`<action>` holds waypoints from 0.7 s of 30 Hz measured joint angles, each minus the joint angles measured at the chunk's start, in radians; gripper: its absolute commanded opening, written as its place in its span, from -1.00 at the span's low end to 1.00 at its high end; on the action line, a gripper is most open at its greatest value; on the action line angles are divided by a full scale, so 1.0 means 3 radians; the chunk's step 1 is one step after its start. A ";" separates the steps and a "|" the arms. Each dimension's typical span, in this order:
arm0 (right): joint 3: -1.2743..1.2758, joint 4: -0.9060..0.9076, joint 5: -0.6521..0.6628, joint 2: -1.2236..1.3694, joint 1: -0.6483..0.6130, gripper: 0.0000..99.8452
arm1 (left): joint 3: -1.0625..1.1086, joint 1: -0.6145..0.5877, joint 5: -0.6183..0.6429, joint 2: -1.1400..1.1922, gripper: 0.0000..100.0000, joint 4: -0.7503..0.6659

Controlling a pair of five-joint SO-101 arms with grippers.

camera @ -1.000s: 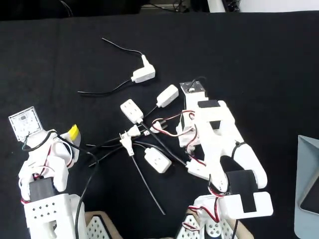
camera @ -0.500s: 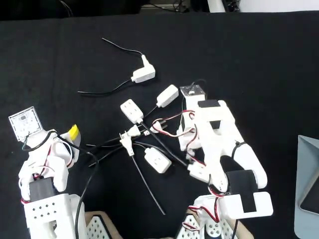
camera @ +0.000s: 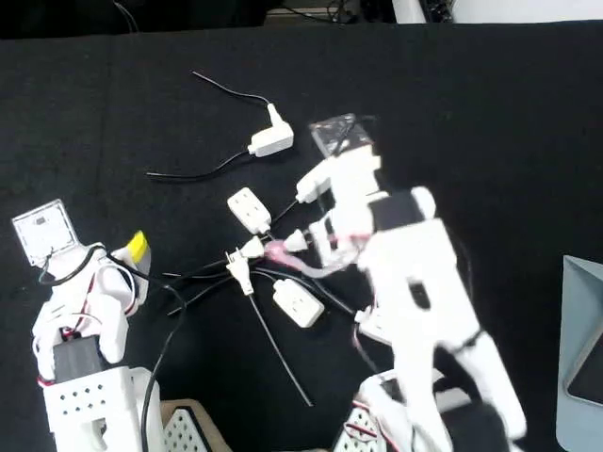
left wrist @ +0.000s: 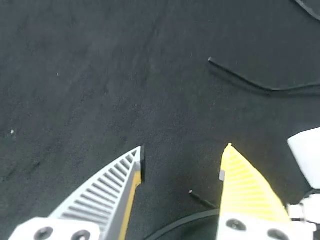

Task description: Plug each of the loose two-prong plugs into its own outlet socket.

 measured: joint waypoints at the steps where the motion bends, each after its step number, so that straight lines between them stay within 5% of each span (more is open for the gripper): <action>1: 0.0092 -0.0087 -0.0031 -0.0148 -0.0066 -0.98 | -0.0026 0.0041 0.0000 0.0000 -0.49 0.0000; 21: 0.1765 -0.1944 -0.0522 -0.1857 -0.1672 -0.98 | -0.0138 0.0644 0.0138 0.0000 -0.50 -0.0317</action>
